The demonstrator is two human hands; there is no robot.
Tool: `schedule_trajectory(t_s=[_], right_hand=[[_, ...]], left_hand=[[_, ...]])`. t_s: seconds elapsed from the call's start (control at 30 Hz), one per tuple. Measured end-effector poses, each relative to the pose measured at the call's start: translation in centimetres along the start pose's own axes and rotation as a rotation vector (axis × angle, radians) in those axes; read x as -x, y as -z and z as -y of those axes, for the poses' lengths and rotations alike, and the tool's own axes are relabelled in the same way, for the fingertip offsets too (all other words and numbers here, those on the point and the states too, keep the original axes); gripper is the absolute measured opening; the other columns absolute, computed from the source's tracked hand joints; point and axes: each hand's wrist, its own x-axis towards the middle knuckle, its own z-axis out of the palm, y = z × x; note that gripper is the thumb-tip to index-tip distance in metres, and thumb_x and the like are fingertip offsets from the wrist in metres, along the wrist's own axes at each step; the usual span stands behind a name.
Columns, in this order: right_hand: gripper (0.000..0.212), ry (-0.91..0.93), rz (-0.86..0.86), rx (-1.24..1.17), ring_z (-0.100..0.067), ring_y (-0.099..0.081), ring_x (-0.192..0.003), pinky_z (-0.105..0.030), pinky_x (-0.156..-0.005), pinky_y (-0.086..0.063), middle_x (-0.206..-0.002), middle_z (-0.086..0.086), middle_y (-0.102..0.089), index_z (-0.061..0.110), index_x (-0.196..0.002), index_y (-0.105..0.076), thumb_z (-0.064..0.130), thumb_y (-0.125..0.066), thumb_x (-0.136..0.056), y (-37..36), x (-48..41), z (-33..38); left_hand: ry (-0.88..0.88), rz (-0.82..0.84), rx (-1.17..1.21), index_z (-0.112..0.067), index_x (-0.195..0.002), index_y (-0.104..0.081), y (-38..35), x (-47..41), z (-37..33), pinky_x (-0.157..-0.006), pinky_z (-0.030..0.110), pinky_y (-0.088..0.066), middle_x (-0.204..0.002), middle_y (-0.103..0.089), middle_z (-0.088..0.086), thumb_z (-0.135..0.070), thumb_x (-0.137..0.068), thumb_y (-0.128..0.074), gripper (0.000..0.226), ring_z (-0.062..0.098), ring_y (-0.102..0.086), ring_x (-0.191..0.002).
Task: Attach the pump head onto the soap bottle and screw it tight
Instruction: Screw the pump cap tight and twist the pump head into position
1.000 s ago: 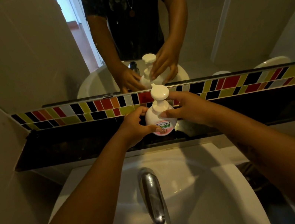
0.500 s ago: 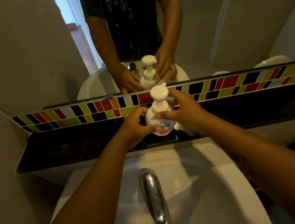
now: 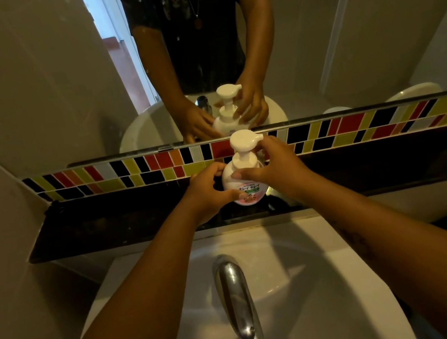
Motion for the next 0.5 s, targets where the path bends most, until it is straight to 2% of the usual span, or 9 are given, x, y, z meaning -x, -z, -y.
schedule_trajectory(t_s=[0.17,0.27,0.33,0.4,0.5], right_hand=[[0.069,0.004,0.236,0.047,-0.021,-0.045,-0.129,-0.035,-0.096,-0.041,-0.141,-0.001,-0.049,0.027,-0.136,-0.041,0.024,-0.074,-0.075,2.4,0.2,0.3],[0.063,0.008,0.3,0.042,-0.022,-0.045,-0.129,-0.033,-0.095,-0.041,-0.142,-0.001,-0.049,0.027,-0.136,-0.042,0.019,-0.069,-0.08,2.7,0.1,0.6],[0.063,-0.025,0.269,0.016,-0.022,-0.046,-0.128,-0.032,-0.093,-0.041,-0.141,-0.002,-0.05,0.026,-0.136,-0.042,0.018,-0.069,-0.08,2.1,0.0,0.4],[0.068,-0.06,0.172,-0.013,-0.024,-0.047,-0.127,-0.038,-0.094,-0.044,-0.139,-0.004,-0.05,0.025,-0.136,-0.042,0.022,-0.073,-0.076,1.2,0.0,0.3],[0.069,0.016,-0.002,0.067,-0.026,-0.044,-0.126,-0.042,-0.099,-0.042,-0.135,-0.006,-0.05,0.022,-0.131,-0.045,0.027,-0.078,-0.07,0.1,0.2,0.2]], left_hand=[[0.0,0.002,-0.011,-0.015,-0.124,-0.053,0.1,-0.1,-0.1,-0.075,0.017,-0.044,-0.123,-0.056,0.001,-0.014,-0.076,-0.079,0.054,0.014,-0.051,-0.101],[0.001,-0.007,-0.002,-0.015,-0.123,-0.053,0.0,-0.1,-0.1,-0.077,0.021,-0.045,-0.126,-0.057,0.005,-0.014,-0.075,-0.079,0.054,0.016,-0.051,-0.102],[0.007,-0.009,0.002,-0.015,-0.122,-0.053,0.0,0.0,0.0,-0.079,0.024,-0.046,-0.127,-0.057,0.007,-0.014,-0.075,-0.079,0.054,0.016,-0.052,-0.101],[0.011,-0.01,0.008,-0.014,-0.122,-0.053,-0.1,0.0,-0.1,-0.075,0.019,-0.045,-0.126,-0.058,0.007,-0.011,-0.075,-0.079,0.053,0.014,-0.052,-0.099],[0.012,-0.015,0.007,-0.013,-0.123,-0.054,-0.1,0.0,-0.2,-0.069,0.017,-0.045,-0.125,-0.058,0.007,-0.011,-0.075,-0.079,0.053,0.011,-0.052,-0.096]])
